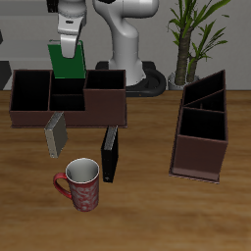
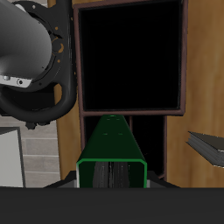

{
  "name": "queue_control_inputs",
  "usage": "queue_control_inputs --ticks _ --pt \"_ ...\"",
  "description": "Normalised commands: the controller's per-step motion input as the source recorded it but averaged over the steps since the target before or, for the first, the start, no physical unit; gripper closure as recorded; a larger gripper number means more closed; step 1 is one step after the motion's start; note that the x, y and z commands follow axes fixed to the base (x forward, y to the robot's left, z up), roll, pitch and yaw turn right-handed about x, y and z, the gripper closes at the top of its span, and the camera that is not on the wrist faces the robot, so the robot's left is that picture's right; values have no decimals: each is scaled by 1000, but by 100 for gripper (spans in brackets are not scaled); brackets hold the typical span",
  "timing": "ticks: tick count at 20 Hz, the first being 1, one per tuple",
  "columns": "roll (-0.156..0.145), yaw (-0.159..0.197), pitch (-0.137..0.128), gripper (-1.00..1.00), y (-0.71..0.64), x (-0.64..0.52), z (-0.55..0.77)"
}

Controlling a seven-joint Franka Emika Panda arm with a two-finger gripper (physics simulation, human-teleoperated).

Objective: Place the green book into the back desk caddy's back compartment

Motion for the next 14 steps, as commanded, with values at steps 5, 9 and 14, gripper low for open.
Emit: queue_control_inputs --ticks 5,9,14 --pt "1 12 2 100 -5 -31 -2" --pt "12 9 7 100 36 -60 -9" --pt "-3 13 13 100 -9 0 -22"
